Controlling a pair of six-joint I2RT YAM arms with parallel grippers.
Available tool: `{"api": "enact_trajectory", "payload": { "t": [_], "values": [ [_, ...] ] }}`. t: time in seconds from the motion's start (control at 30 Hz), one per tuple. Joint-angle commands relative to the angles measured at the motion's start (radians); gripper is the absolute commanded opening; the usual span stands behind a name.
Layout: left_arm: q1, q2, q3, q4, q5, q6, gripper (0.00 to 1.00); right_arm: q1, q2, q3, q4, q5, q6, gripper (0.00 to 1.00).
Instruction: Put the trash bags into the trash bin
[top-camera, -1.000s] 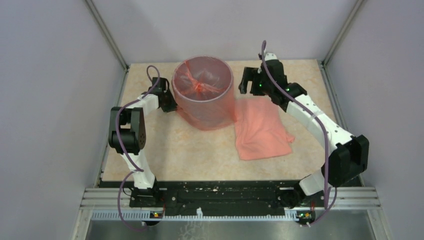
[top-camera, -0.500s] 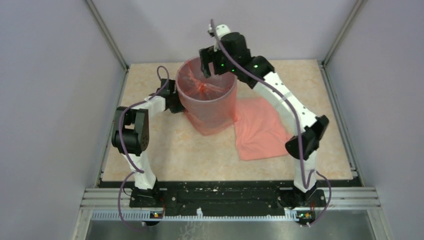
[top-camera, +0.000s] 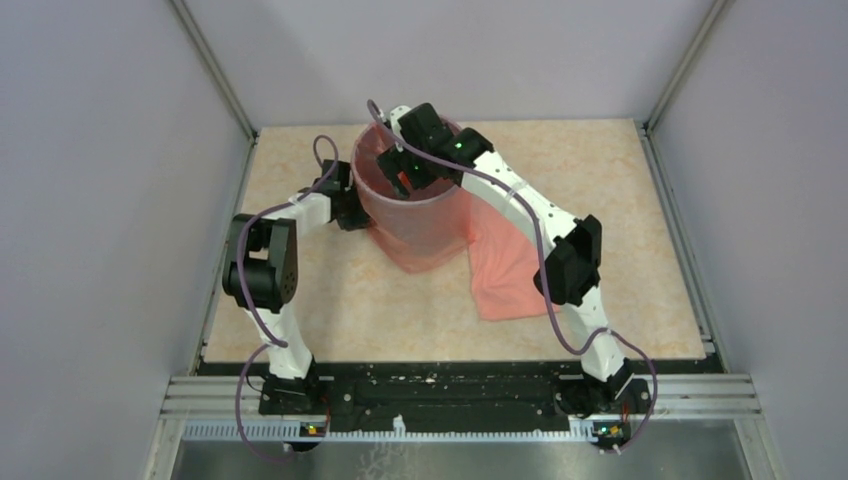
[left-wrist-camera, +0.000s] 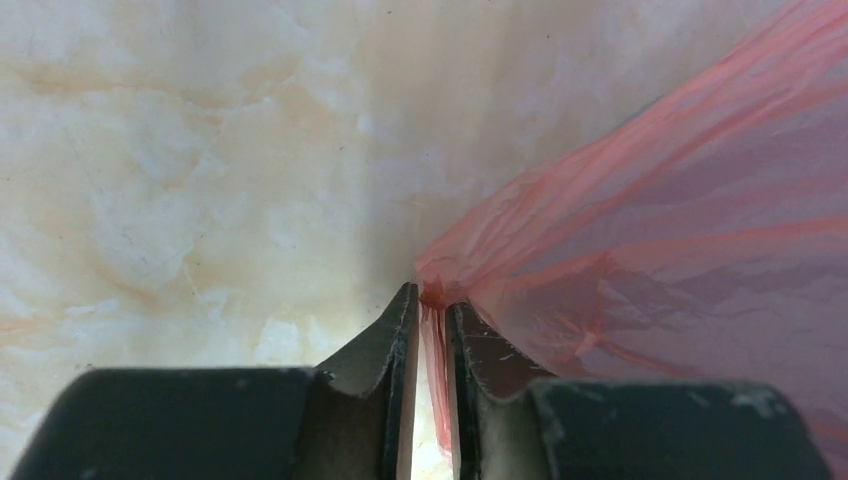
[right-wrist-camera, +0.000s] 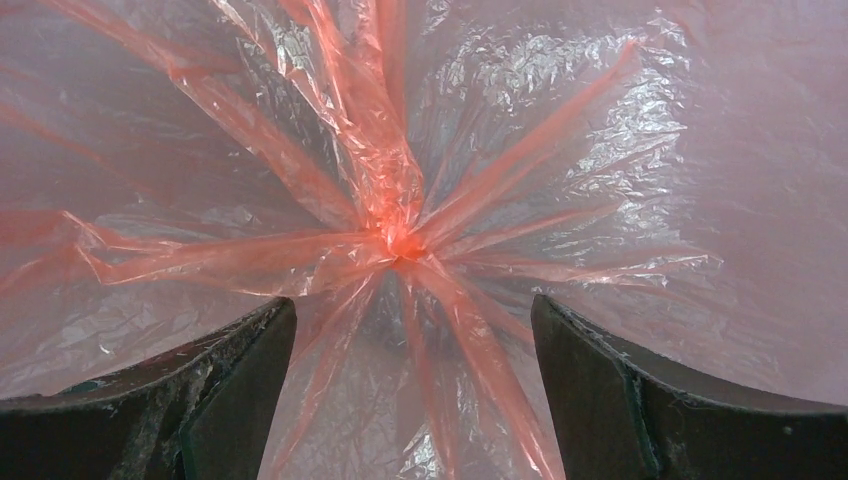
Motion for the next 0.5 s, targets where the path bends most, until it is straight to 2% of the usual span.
{"api": "enact_trajectory", "payload": {
  "t": [0.0, 0.2, 0.47],
  "values": [
    [-0.001, -0.071, 0.03, -0.01, -0.028, 0.008, 0.23, -0.002, 0.013, 0.027, -0.009, -0.026, -0.048, 0.87],
    [0.001, -0.091, 0.05, -0.028, -0.035, 0.027, 0.32, -0.019, 0.068, 0.056, -0.013, -0.042, -0.053, 0.86],
    [0.007, -0.116, 0.057, -0.042, -0.048, 0.043, 0.38, -0.038, 0.123, 0.065, -0.004, -0.073, -0.058, 0.85]
  ]
}}
